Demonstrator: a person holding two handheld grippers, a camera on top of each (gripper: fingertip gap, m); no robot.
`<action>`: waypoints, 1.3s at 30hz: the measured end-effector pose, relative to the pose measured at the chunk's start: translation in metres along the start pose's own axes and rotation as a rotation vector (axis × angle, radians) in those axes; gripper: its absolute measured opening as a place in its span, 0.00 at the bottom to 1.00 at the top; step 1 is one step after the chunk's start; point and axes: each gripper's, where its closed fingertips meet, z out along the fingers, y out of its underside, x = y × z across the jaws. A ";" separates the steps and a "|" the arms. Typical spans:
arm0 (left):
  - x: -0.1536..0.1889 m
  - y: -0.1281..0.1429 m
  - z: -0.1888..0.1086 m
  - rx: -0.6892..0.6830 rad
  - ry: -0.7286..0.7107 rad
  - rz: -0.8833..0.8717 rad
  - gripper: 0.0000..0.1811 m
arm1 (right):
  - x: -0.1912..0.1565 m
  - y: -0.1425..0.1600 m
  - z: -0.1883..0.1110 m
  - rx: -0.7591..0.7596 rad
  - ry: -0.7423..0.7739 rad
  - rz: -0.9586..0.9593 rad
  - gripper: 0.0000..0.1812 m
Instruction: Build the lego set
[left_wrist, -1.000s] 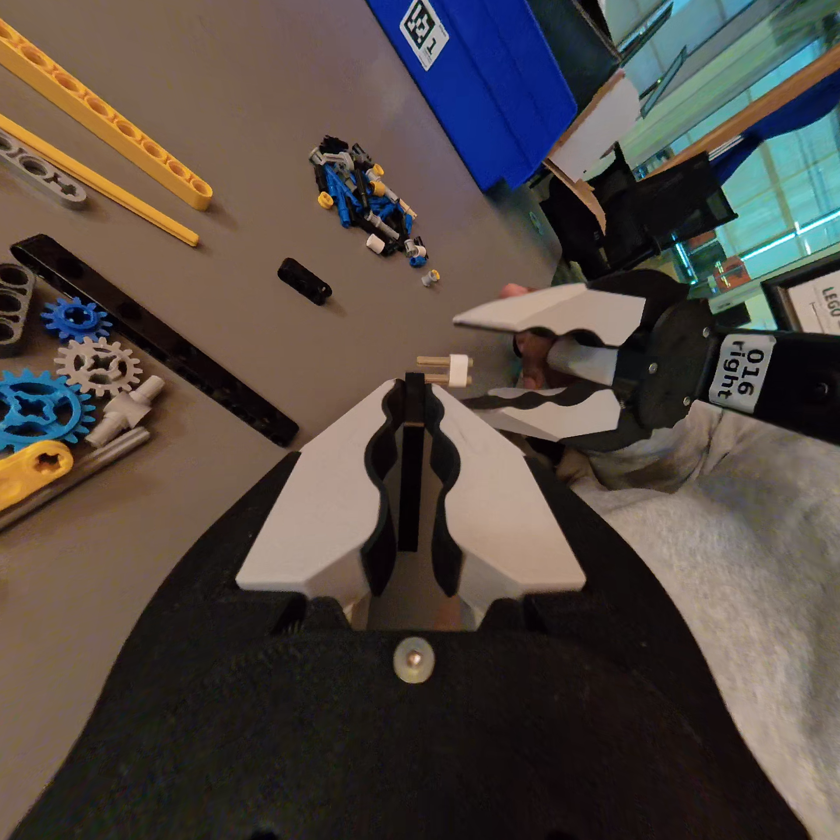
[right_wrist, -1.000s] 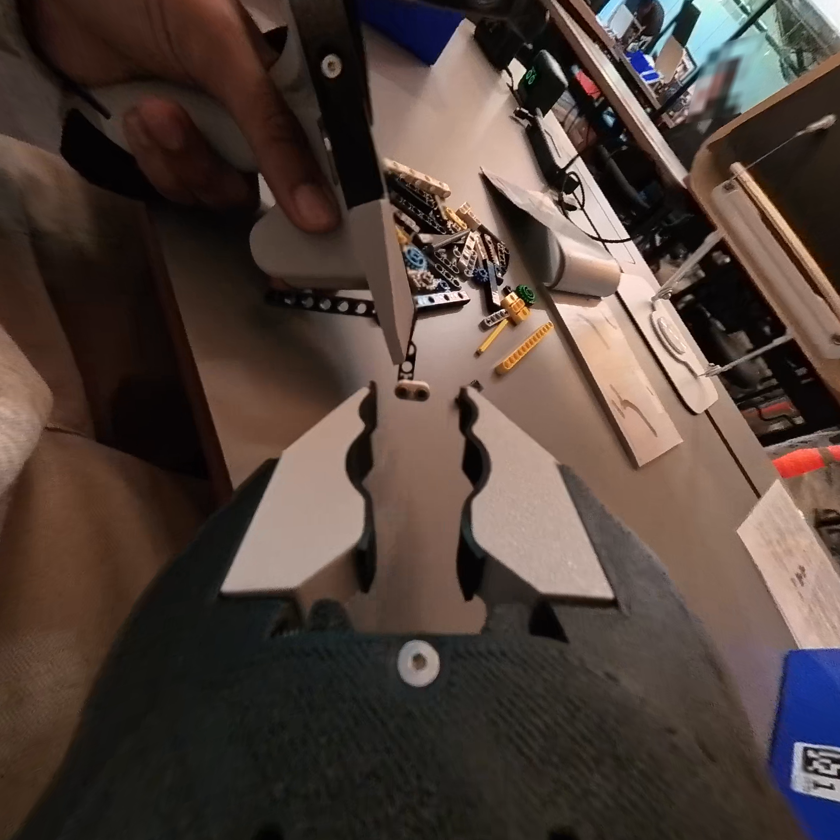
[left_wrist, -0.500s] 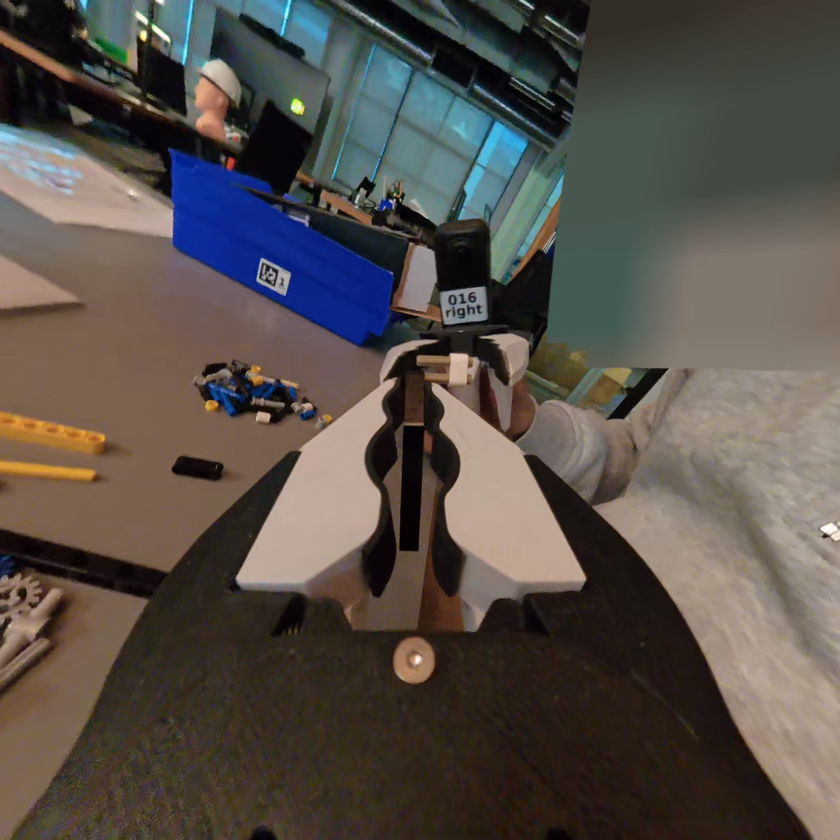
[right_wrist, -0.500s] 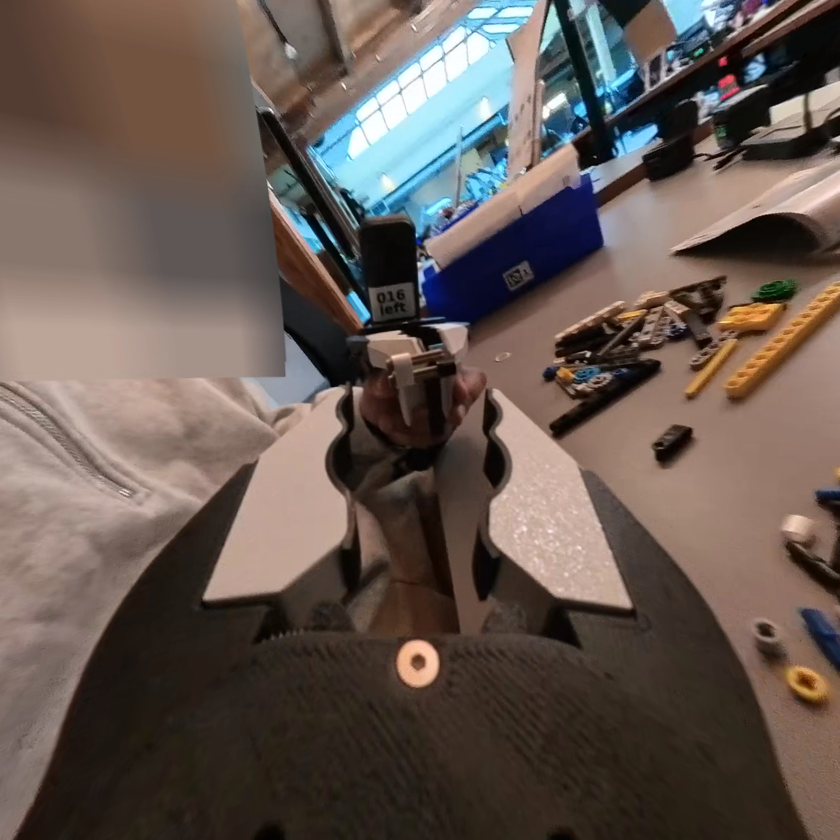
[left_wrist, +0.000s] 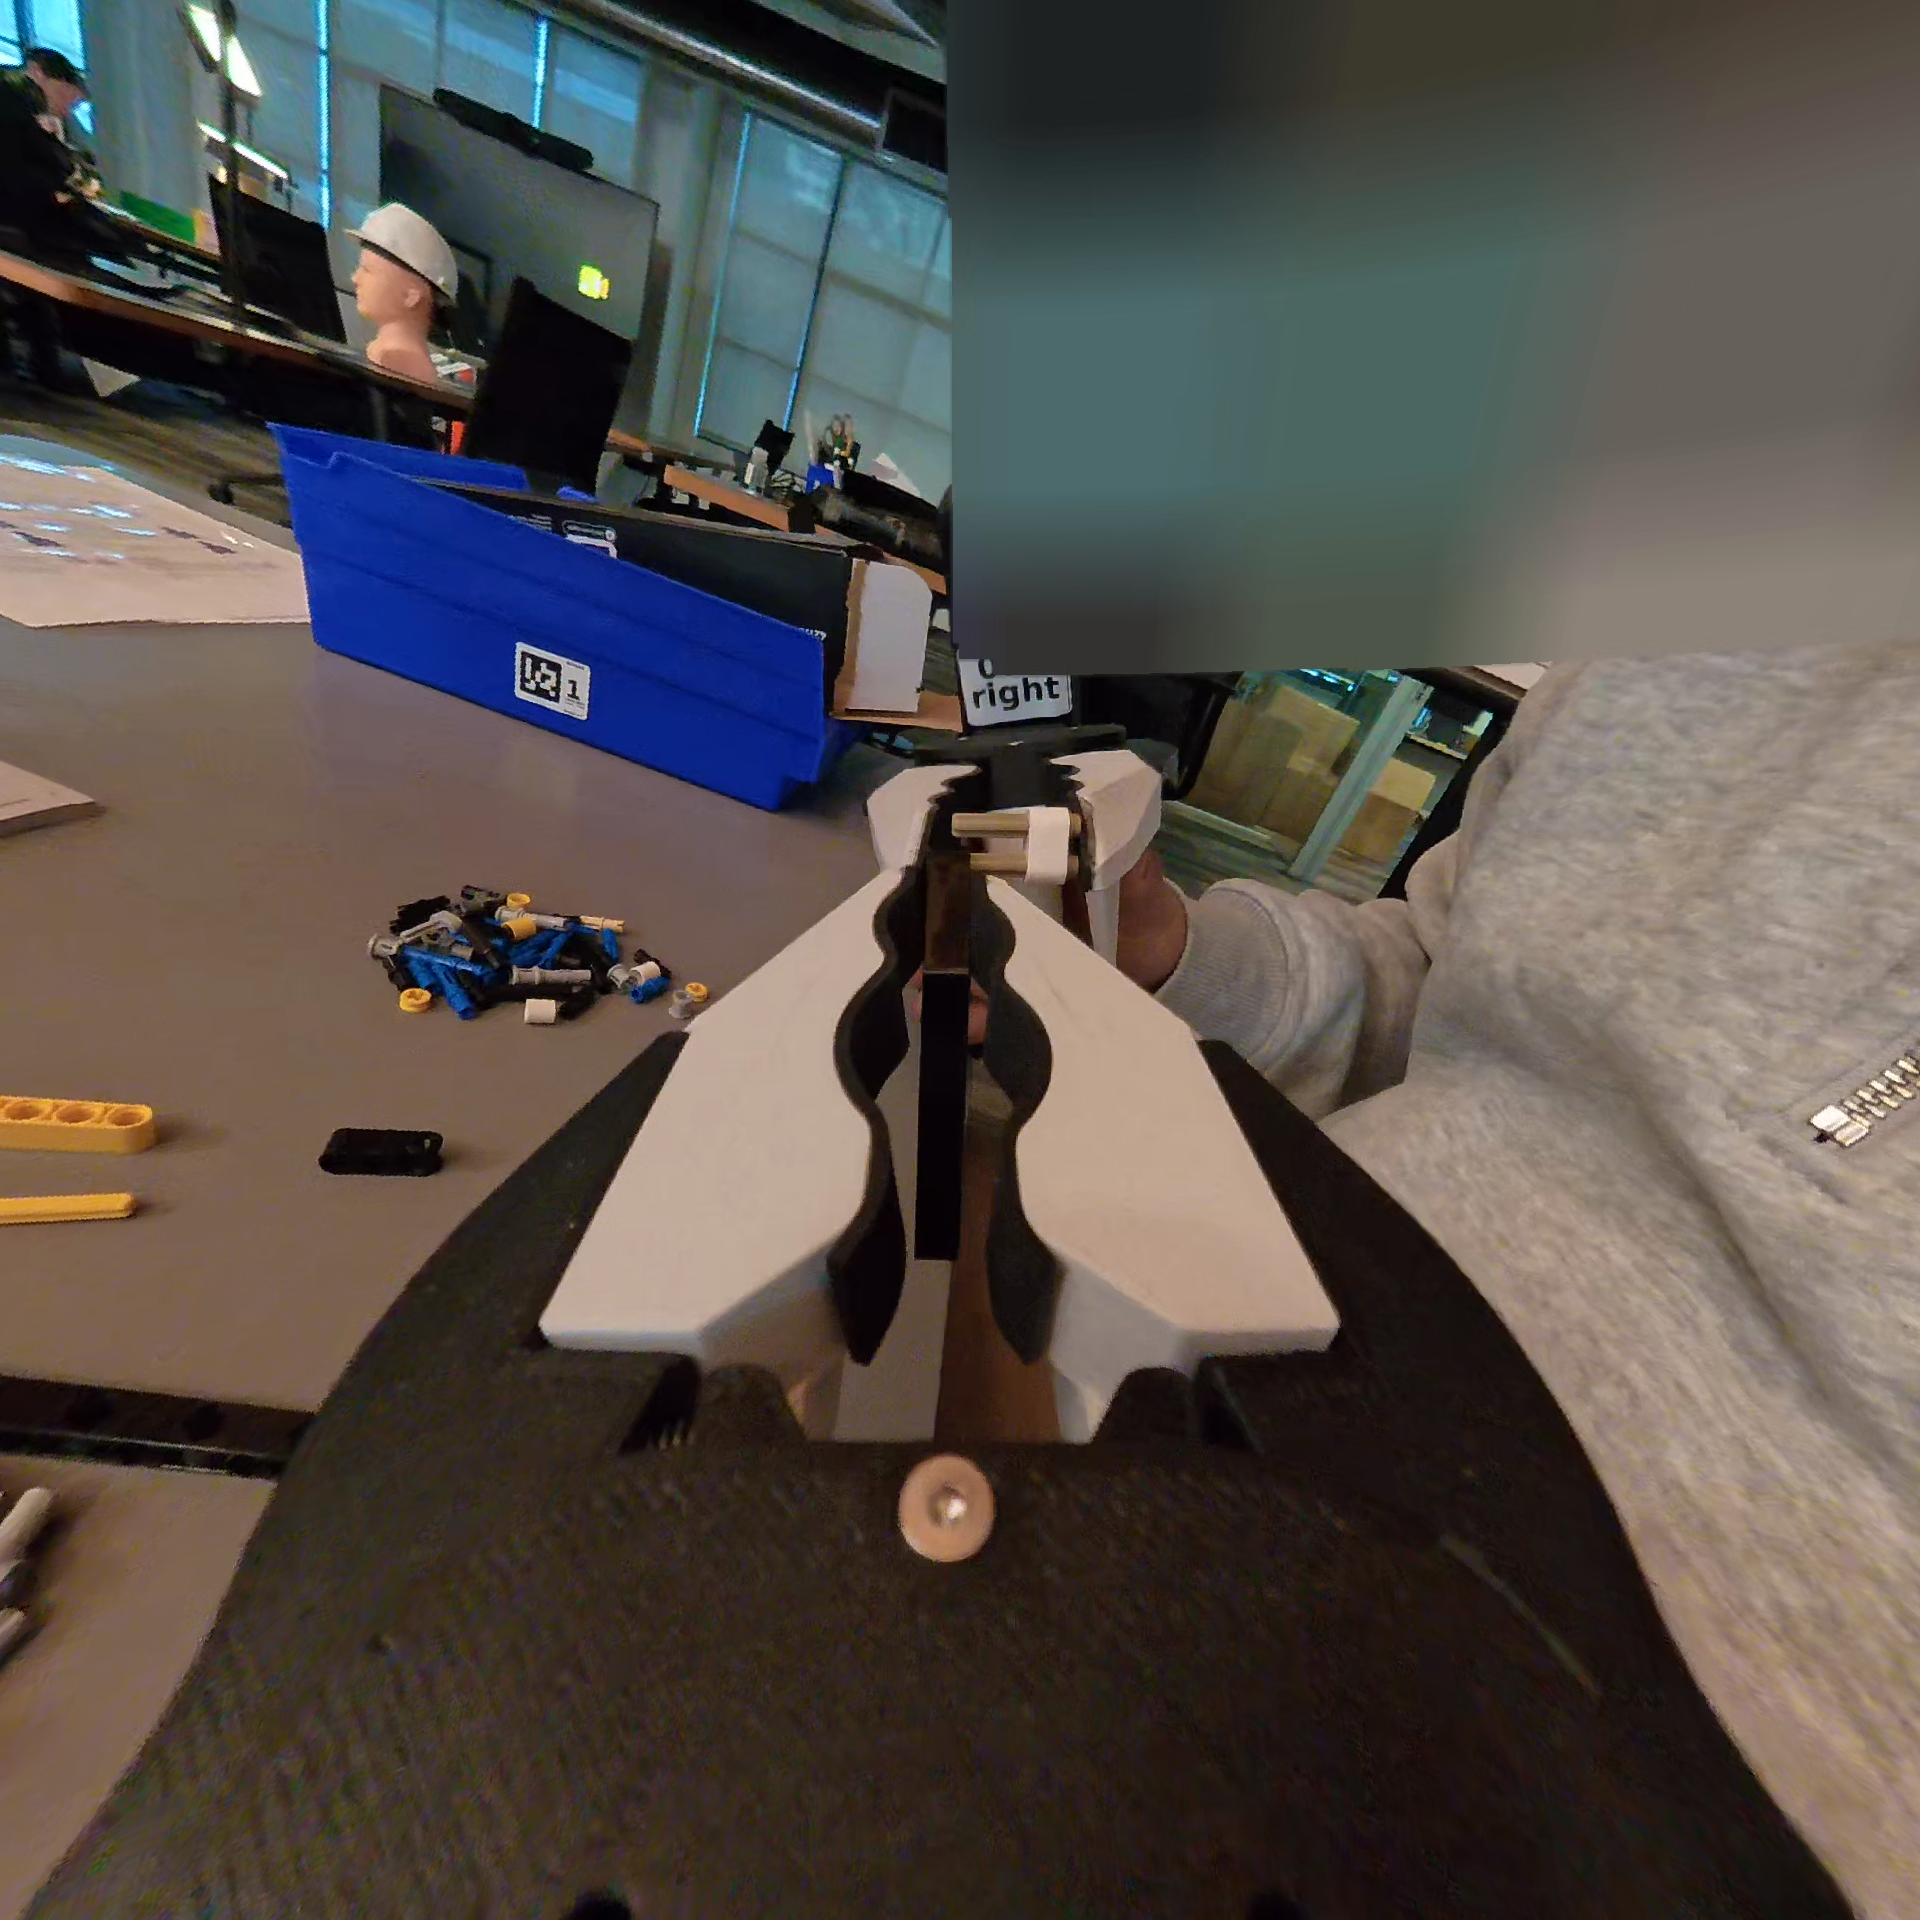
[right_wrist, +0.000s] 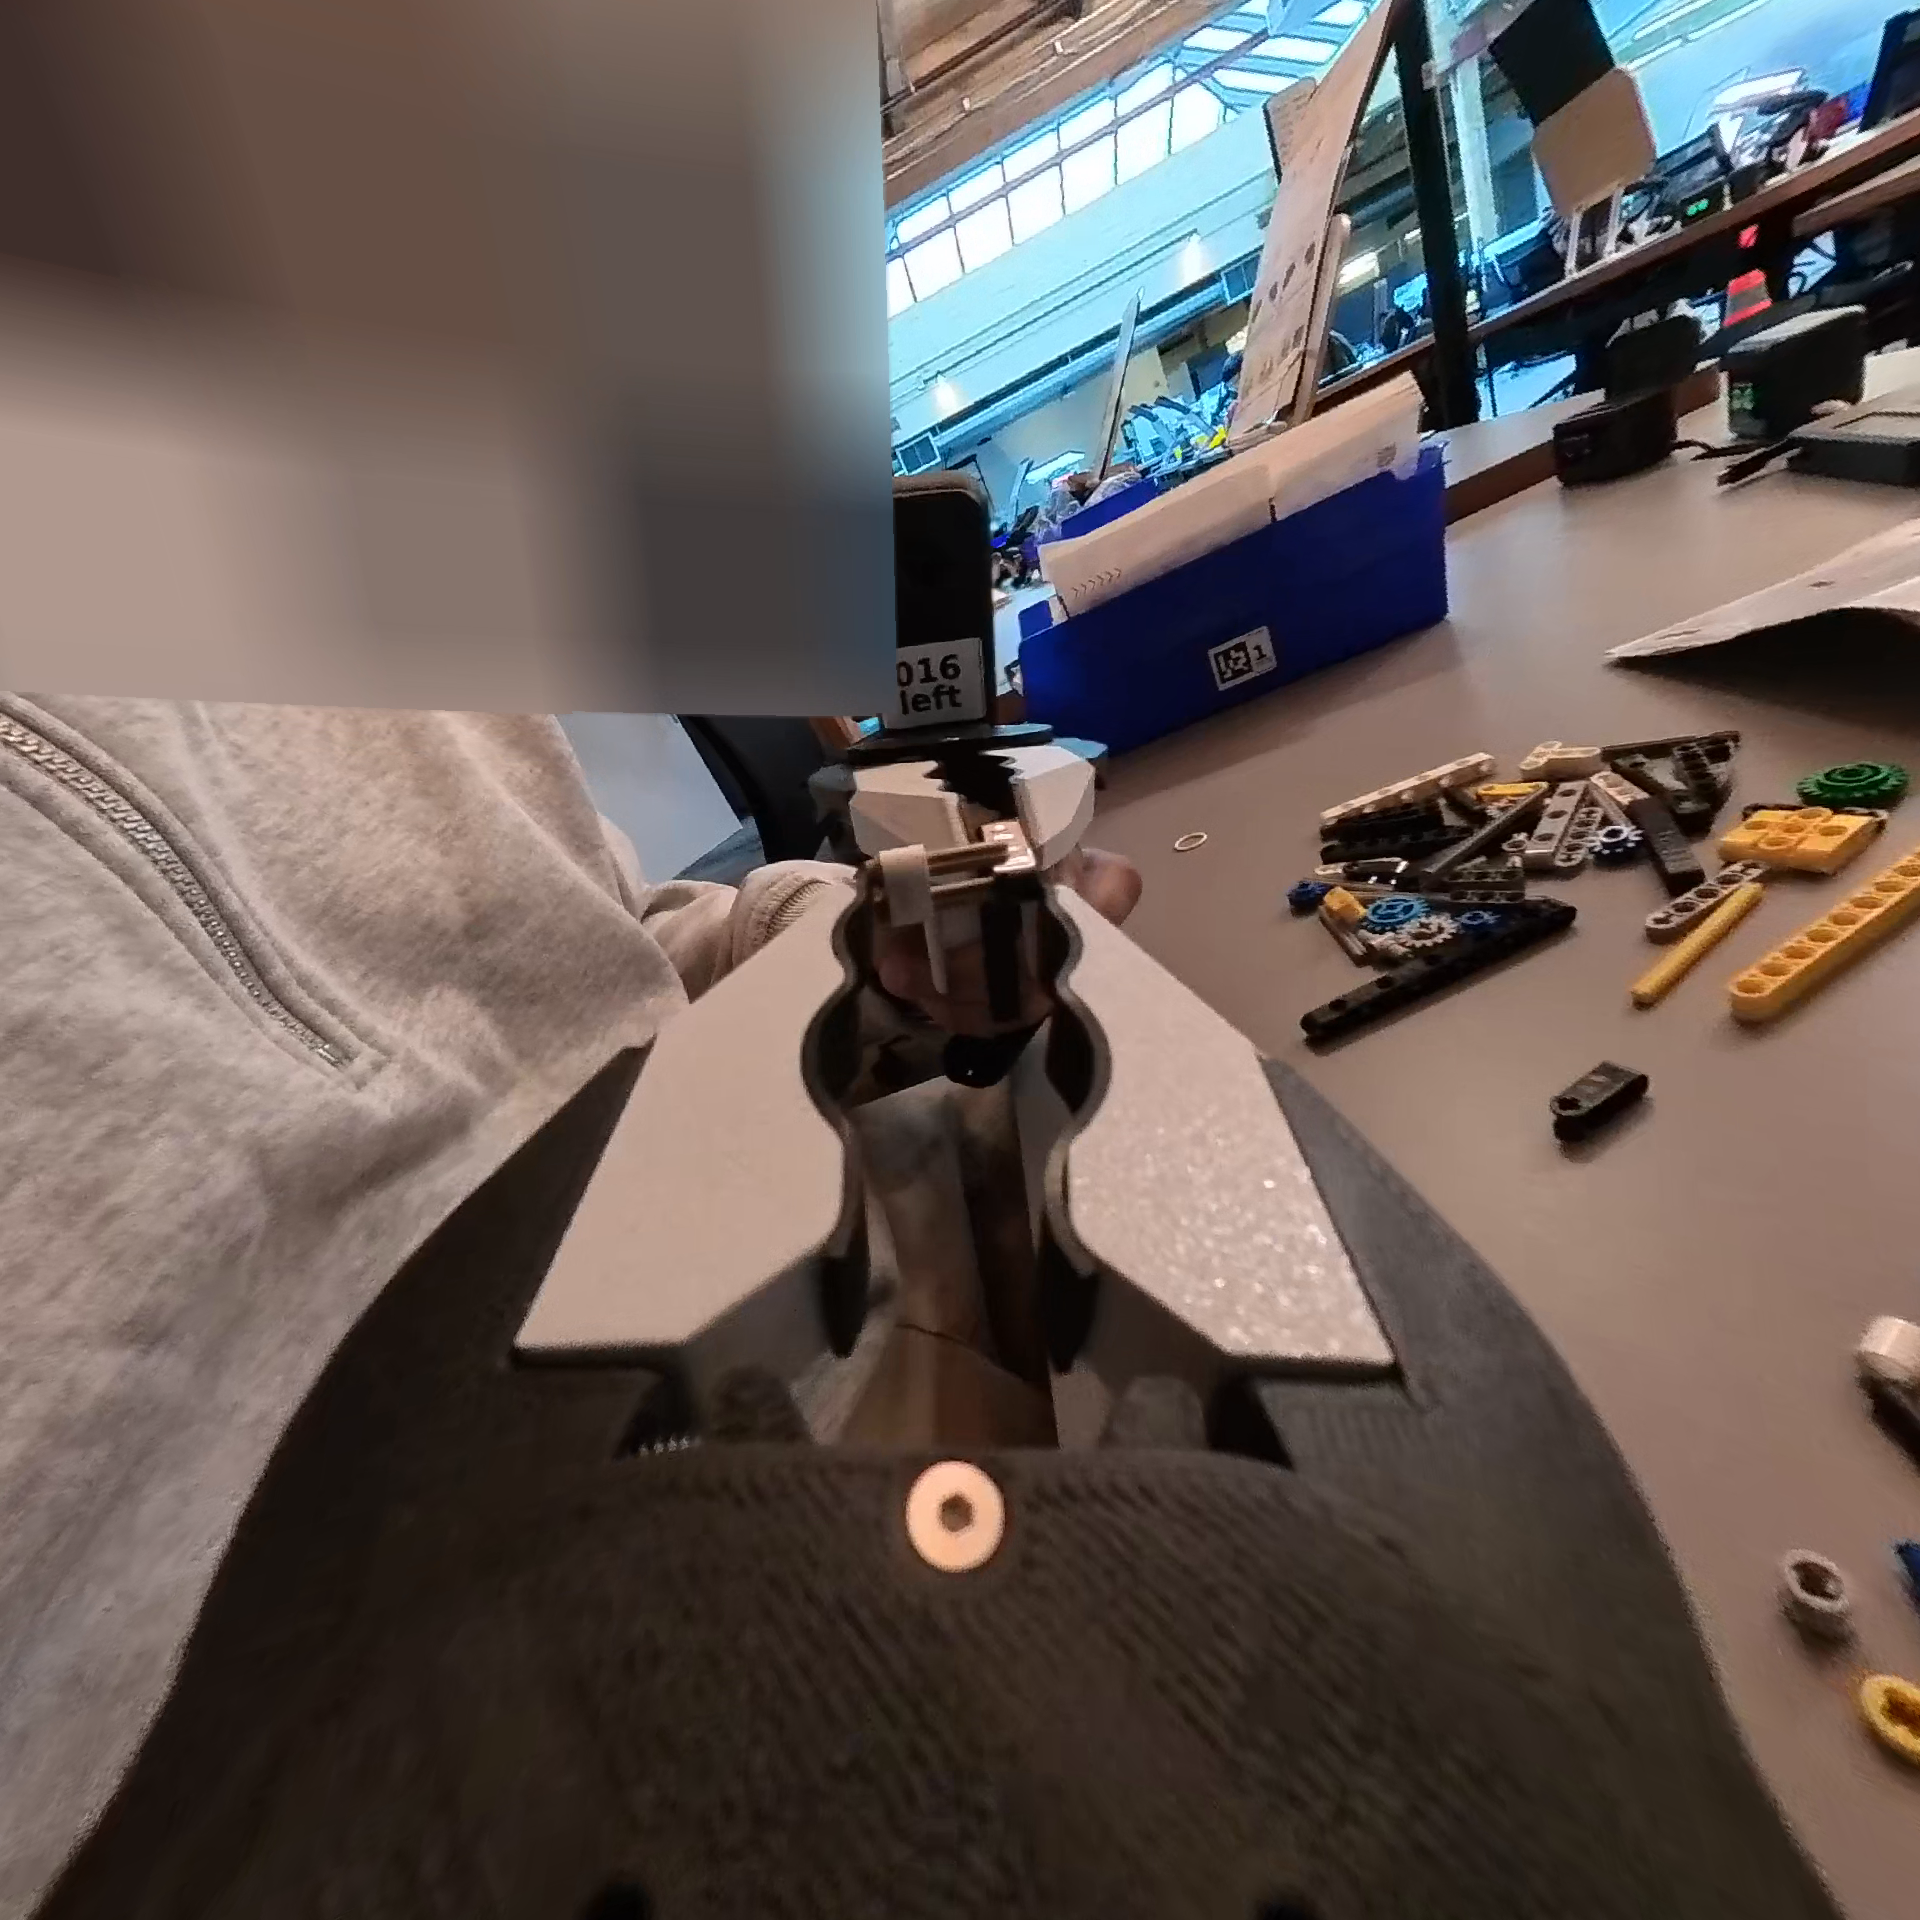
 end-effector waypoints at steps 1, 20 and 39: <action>0.000 0.000 0.000 -0.004 0.000 0.007 0.04 | 0.000 0.000 0.000 -0.002 -0.004 0.002 0.16; 0.009 -0.001 0.002 -0.002 0.024 0.021 0.04 | -0.004 0.000 -0.001 -0.038 0.032 -0.137 0.11; 0.001 -0.006 -0.004 0.033 0.004 0.024 0.04 | 0.011 -0.016 -0.014 0.077 0.080 -0.114 0.20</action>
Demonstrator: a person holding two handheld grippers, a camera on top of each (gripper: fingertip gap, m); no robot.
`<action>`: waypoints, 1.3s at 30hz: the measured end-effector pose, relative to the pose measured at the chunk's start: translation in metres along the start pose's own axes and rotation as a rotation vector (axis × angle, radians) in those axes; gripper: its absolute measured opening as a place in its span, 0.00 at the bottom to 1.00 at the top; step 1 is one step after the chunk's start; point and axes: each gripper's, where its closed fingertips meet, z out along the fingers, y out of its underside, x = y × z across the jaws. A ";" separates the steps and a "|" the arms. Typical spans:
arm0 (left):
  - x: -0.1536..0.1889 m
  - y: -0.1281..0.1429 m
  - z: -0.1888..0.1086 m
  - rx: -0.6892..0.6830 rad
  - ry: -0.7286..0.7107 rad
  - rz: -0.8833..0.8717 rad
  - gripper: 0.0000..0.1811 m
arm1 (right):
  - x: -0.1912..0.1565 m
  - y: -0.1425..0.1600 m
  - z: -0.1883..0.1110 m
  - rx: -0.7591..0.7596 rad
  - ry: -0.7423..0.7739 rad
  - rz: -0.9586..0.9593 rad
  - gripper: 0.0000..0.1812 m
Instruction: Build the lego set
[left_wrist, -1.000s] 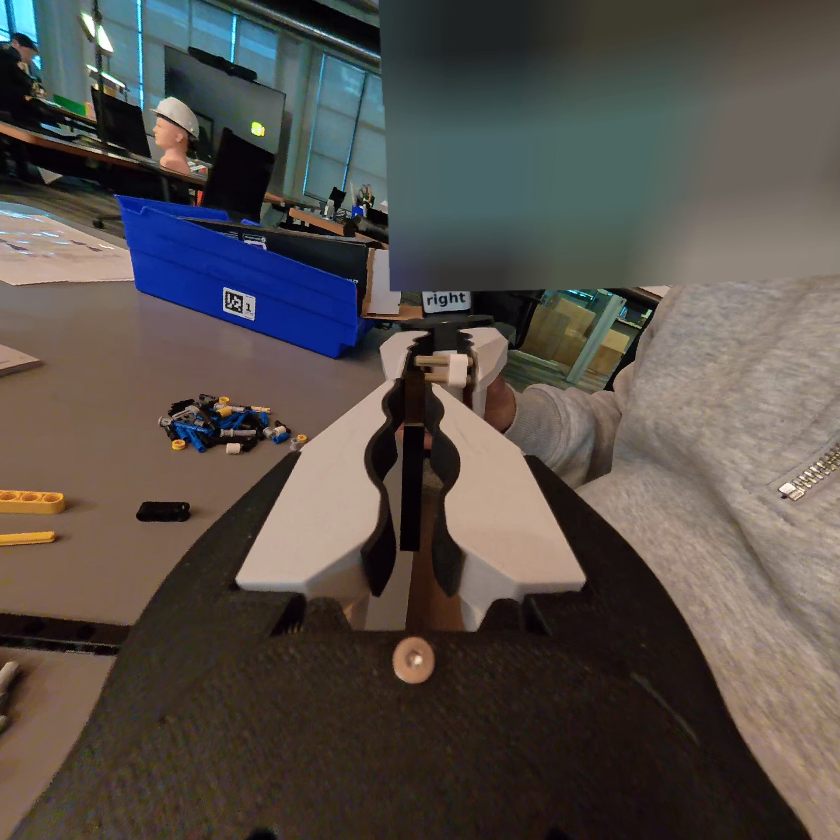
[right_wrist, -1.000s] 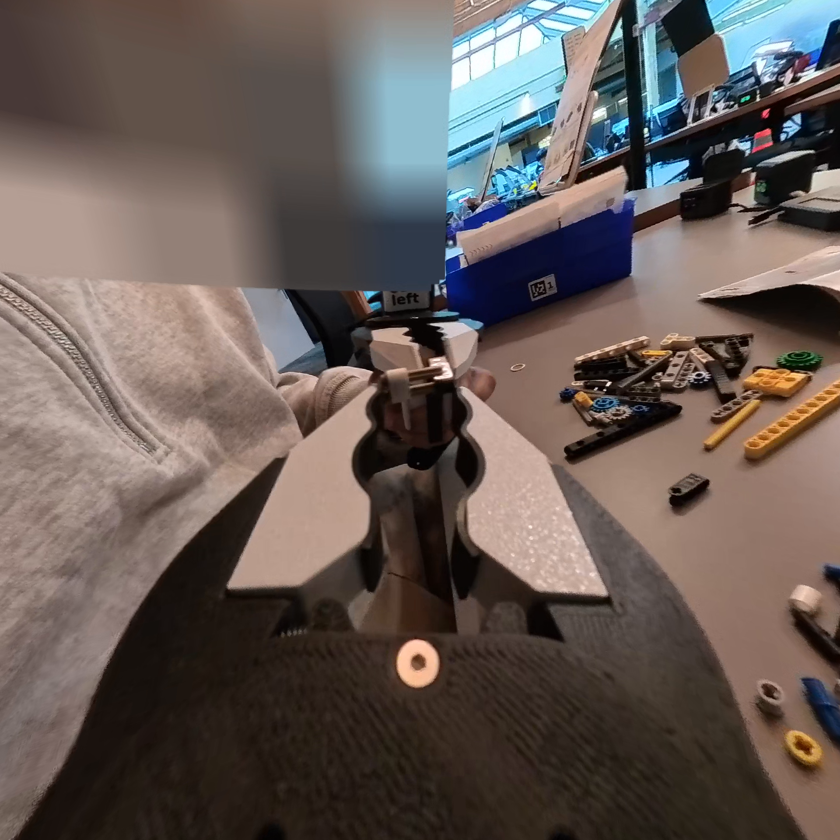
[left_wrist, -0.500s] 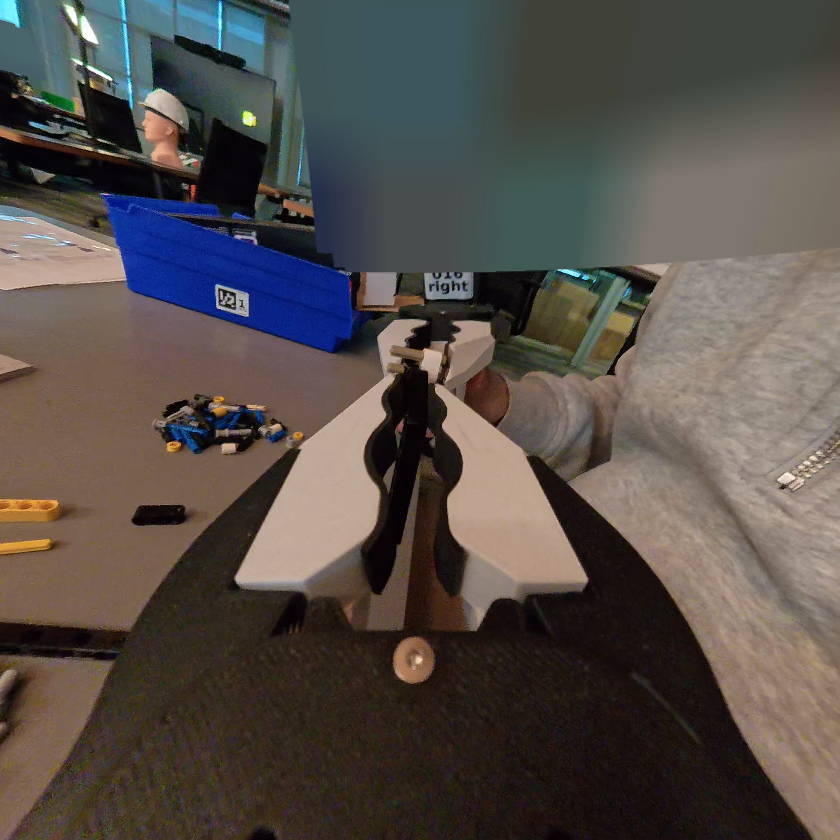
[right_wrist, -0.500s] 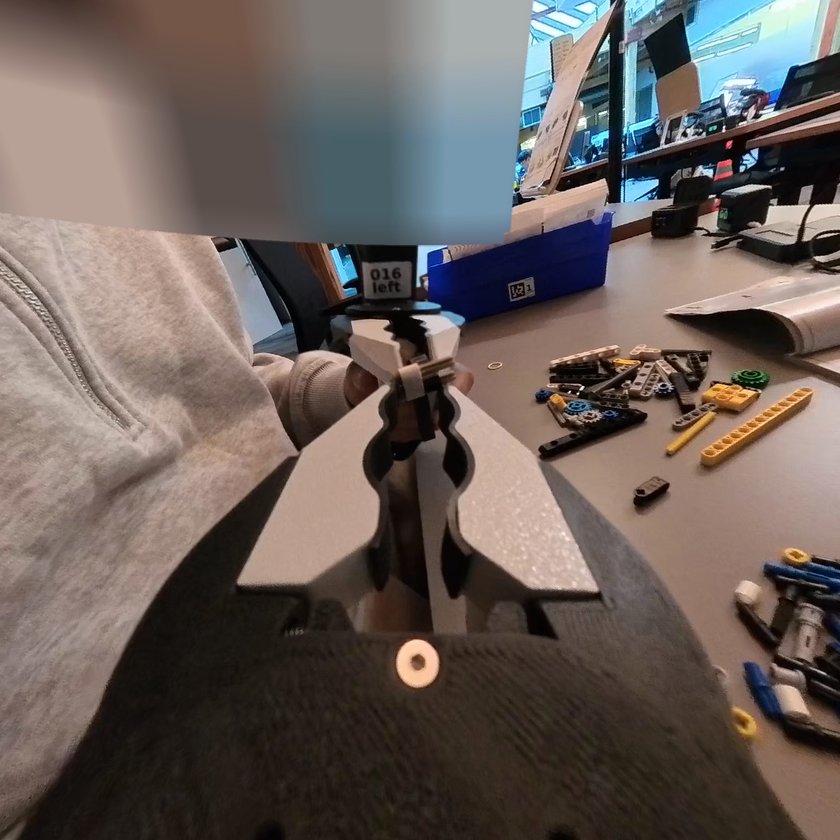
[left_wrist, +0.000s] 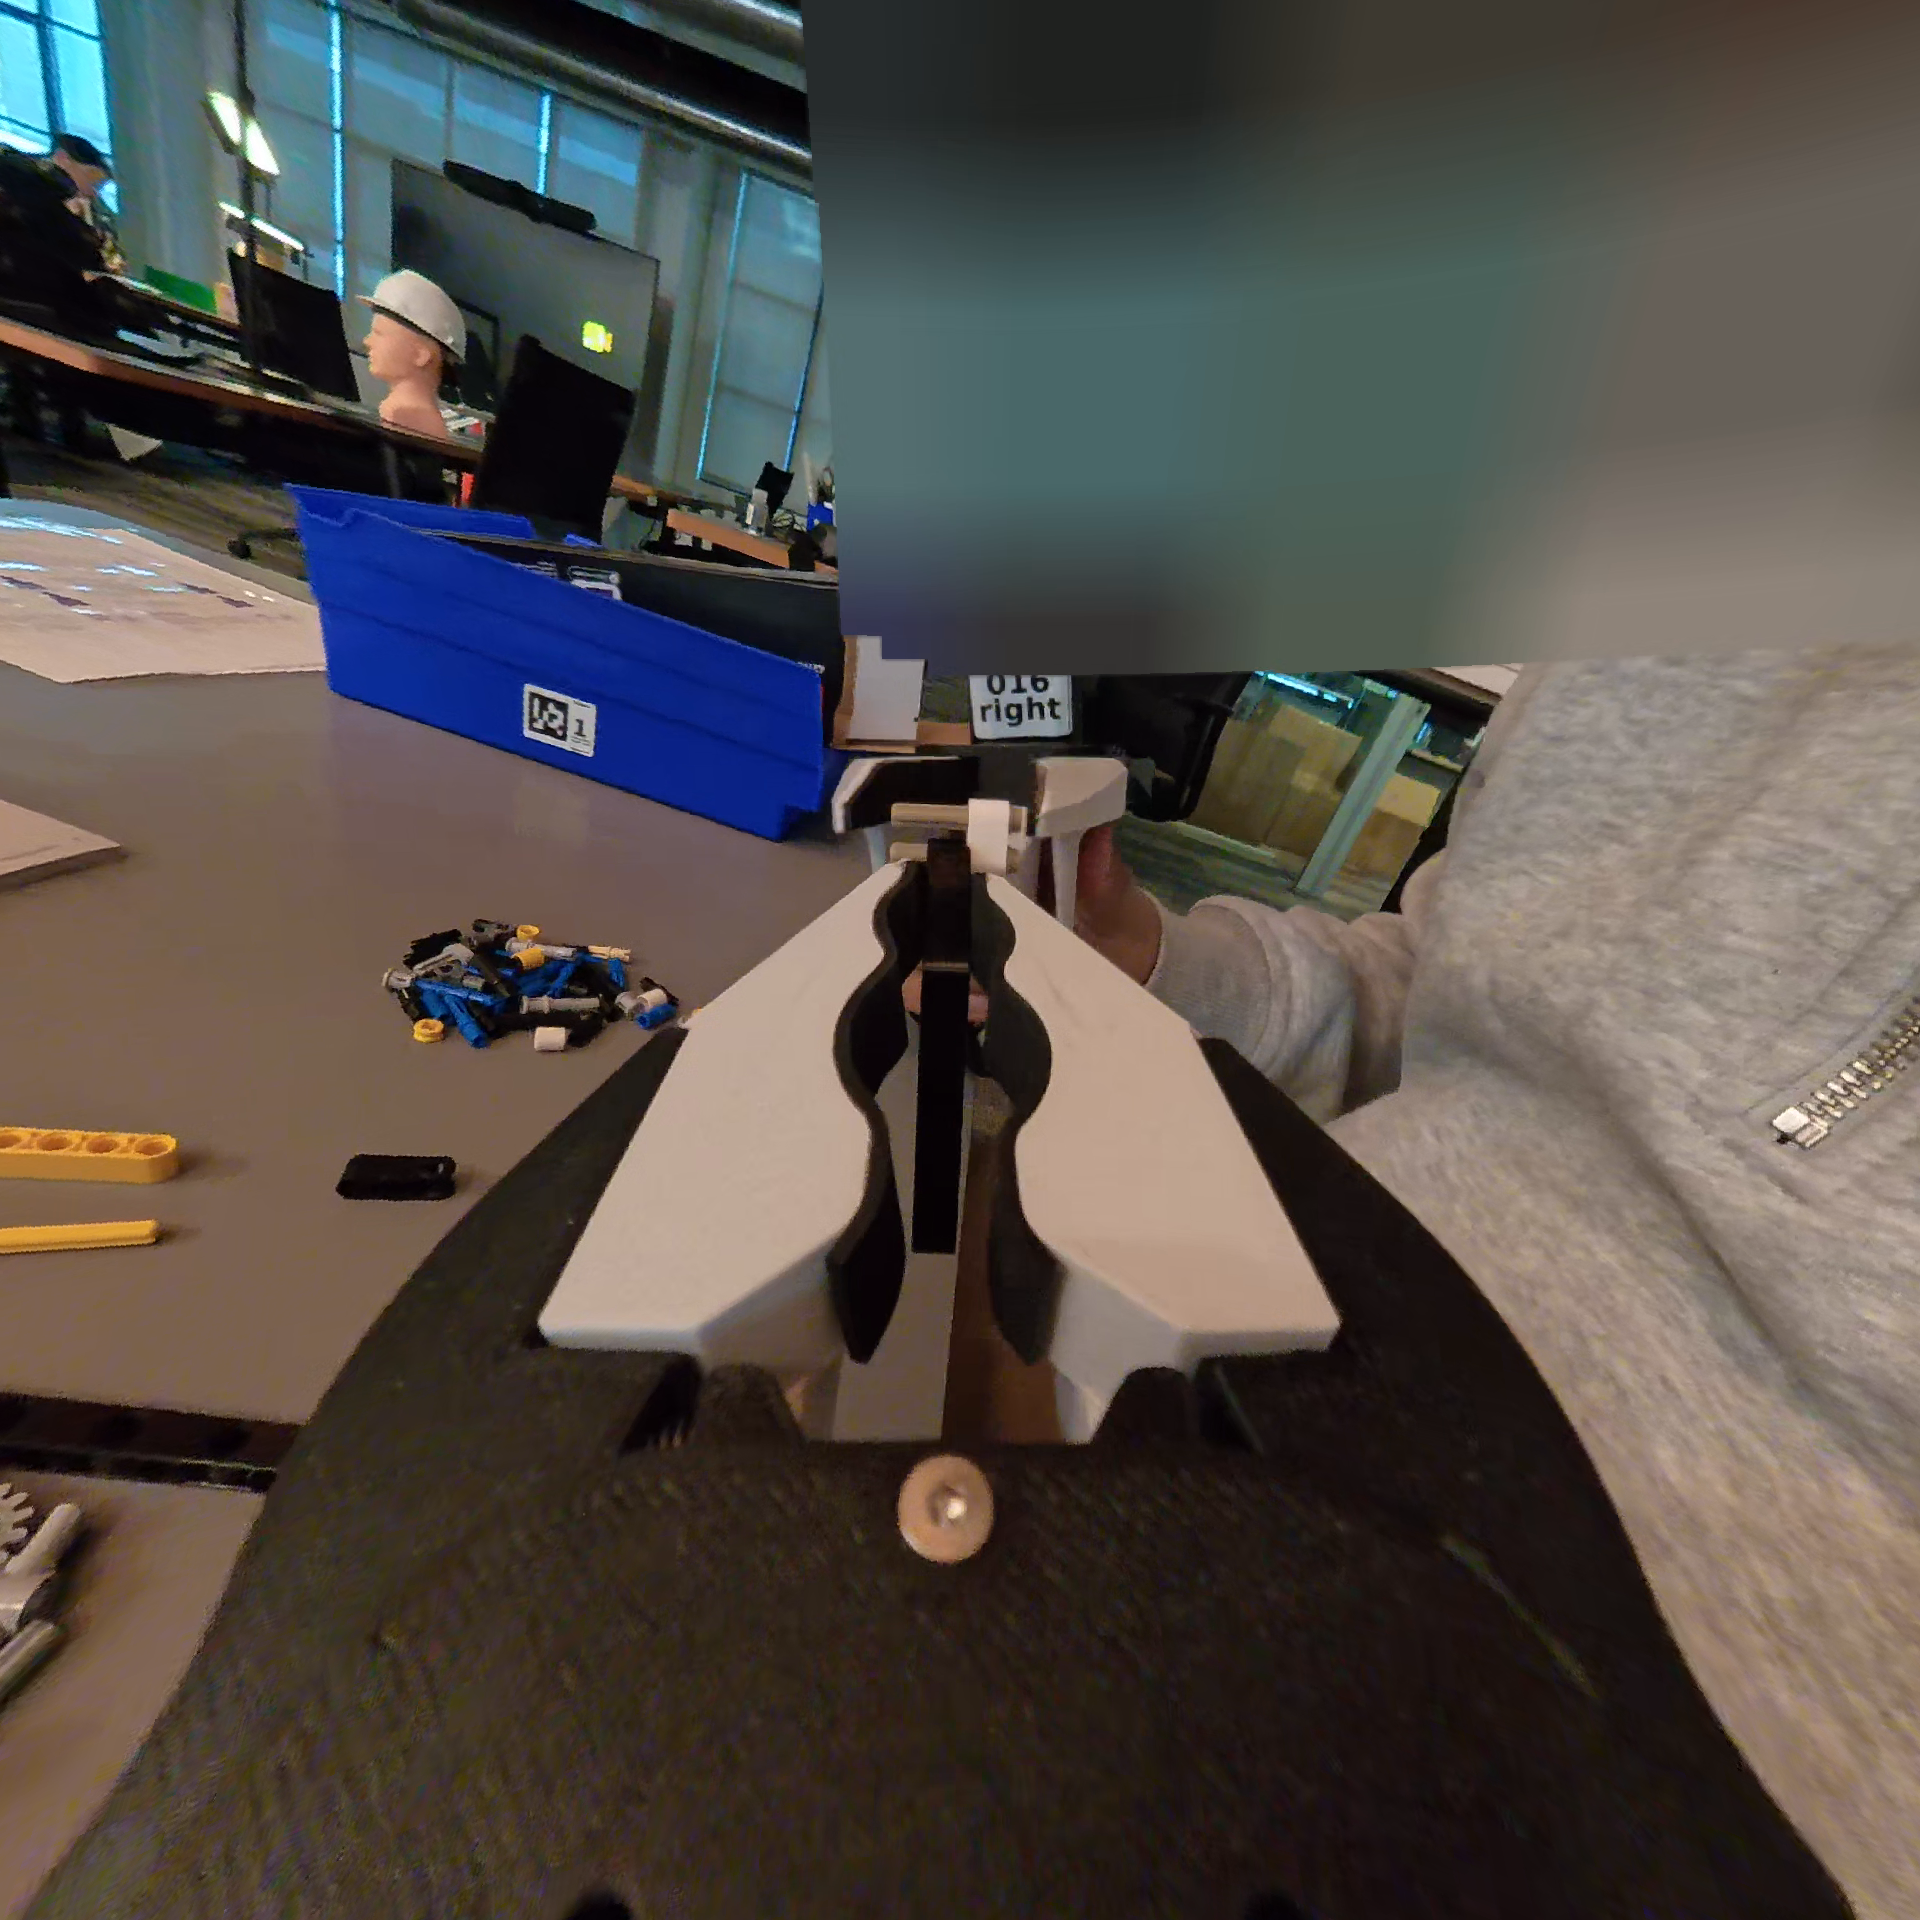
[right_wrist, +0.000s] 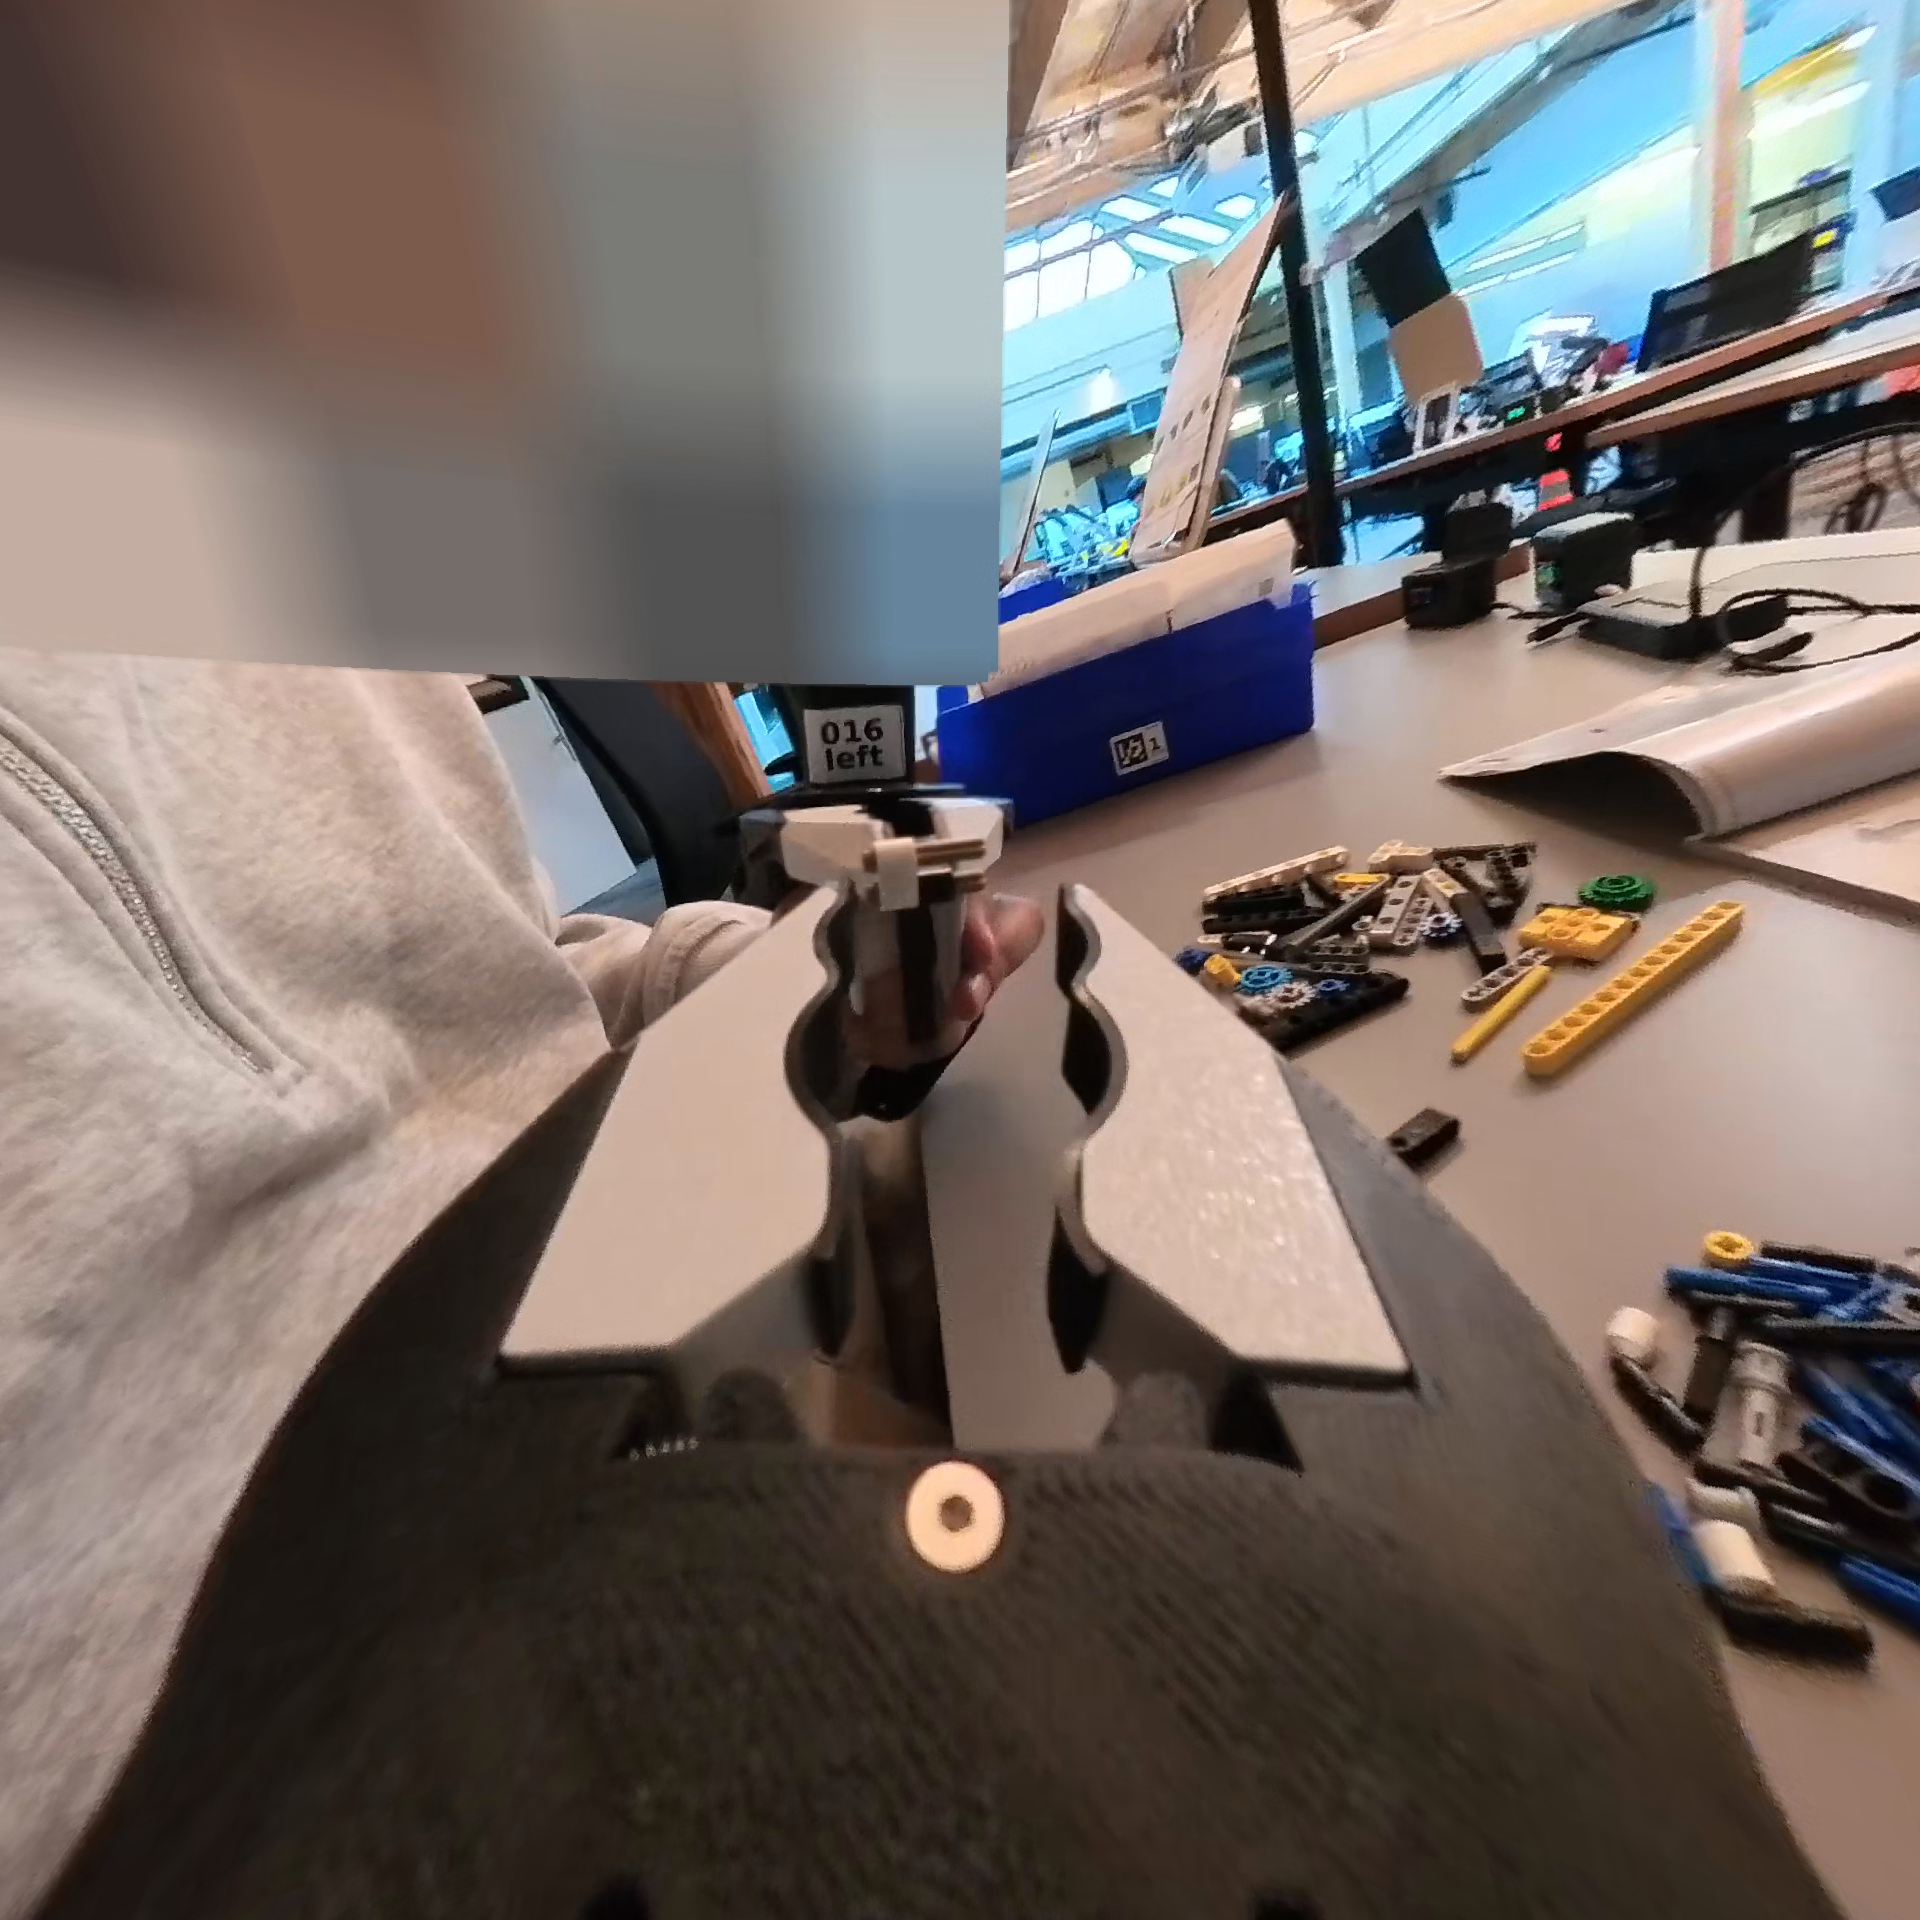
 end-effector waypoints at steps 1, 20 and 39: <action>-0.002 0.000 -0.001 0.004 -0.005 -0.017 0.04 | 0.001 -0.002 -0.001 0.010 0.005 0.002 0.21; -0.021 0.009 0.002 0.006 -0.054 -0.157 0.04 | 0.005 0.005 0.003 -0.008 0.002 0.050 0.25; -0.040 0.018 0.005 -0.040 -0.192 -0.181 0.03 | 0.019 0.004 0.002 -0.011 0.098 0.013 0.26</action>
